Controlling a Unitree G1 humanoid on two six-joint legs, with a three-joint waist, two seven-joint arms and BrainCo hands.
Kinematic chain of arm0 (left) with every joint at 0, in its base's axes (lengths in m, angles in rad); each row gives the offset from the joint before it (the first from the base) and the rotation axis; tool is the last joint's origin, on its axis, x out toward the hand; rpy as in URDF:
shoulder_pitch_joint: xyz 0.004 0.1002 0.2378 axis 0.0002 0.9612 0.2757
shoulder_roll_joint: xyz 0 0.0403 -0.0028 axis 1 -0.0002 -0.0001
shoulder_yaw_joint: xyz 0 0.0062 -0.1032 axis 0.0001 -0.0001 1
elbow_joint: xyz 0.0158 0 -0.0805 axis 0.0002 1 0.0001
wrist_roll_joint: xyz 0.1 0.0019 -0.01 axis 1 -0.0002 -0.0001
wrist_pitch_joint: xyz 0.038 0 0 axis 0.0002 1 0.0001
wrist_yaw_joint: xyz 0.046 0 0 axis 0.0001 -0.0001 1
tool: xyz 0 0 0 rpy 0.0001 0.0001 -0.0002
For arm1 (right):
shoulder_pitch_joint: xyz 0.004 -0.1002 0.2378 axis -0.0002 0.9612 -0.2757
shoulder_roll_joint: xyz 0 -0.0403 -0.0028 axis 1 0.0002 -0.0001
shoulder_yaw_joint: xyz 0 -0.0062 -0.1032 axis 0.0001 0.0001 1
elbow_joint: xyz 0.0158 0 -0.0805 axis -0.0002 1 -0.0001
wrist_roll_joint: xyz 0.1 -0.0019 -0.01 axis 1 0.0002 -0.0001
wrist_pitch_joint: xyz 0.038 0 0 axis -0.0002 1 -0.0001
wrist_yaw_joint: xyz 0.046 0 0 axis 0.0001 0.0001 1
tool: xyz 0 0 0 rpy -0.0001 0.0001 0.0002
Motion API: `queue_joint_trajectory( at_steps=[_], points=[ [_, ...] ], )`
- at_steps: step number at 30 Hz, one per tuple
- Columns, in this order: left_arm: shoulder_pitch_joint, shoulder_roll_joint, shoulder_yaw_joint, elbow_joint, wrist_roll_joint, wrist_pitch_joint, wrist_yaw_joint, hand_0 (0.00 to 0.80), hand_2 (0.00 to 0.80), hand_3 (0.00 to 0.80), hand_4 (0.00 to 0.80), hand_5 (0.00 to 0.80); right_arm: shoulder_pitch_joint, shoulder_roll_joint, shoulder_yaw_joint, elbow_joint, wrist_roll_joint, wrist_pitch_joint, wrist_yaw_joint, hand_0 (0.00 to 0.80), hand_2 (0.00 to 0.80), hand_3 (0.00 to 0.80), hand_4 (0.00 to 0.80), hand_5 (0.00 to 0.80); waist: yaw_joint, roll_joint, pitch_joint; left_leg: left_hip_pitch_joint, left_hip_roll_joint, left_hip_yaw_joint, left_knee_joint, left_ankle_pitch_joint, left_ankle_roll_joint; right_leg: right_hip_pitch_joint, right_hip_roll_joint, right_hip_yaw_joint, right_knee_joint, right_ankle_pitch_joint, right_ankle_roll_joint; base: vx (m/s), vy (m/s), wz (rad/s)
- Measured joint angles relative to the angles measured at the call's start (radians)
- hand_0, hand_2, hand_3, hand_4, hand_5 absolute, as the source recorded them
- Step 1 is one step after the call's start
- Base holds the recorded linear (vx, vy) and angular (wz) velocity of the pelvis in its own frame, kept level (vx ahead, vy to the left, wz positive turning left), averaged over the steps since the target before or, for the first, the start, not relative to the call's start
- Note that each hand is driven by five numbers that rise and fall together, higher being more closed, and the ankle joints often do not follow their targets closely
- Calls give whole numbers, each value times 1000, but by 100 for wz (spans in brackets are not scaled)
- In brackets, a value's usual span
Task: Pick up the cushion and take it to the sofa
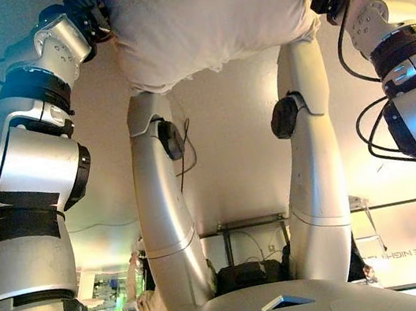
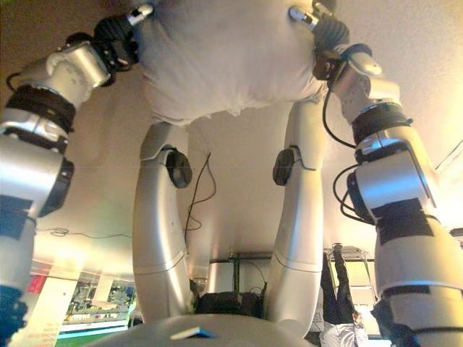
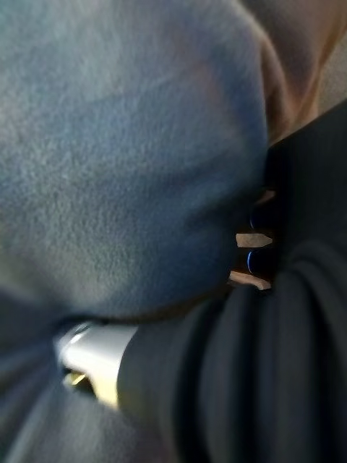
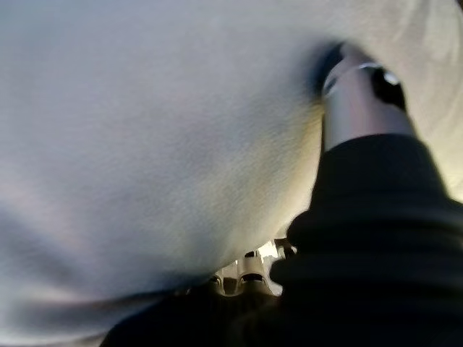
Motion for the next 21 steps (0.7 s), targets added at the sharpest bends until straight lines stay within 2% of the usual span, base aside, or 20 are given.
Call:
queue_joint_trajectory(
  at_steps=[9,15,21],
  points=[
    [53,-27,-1,-61,-117,-43,7,800,800,800,800,800,20,0,-1,-6,58,-15,13,800,800,800,800,800,10,0,0,1,0,0,-3,0,0,0,1,0,-2,0,0,-10,1,0],
    [96,-47,7,-86,-207,-67,8,800,800,800,800,800,69,5,-50,-16,96,-31,12,800,800,800,800,800,22,0,0,9,-1,-2,14,0,0,3,-1,5,20,0,0,-56,-13,-1],
    [220,-103,65,-91,-223,-85,7,800,800,800,800,800,189,56,-103,-16,96,-59,12,800,800,800,800,800,11,-1,0,123,-6,-1,19,0,0,106,-3,18,35,0,0,-44,-29,-2]
  ],
)
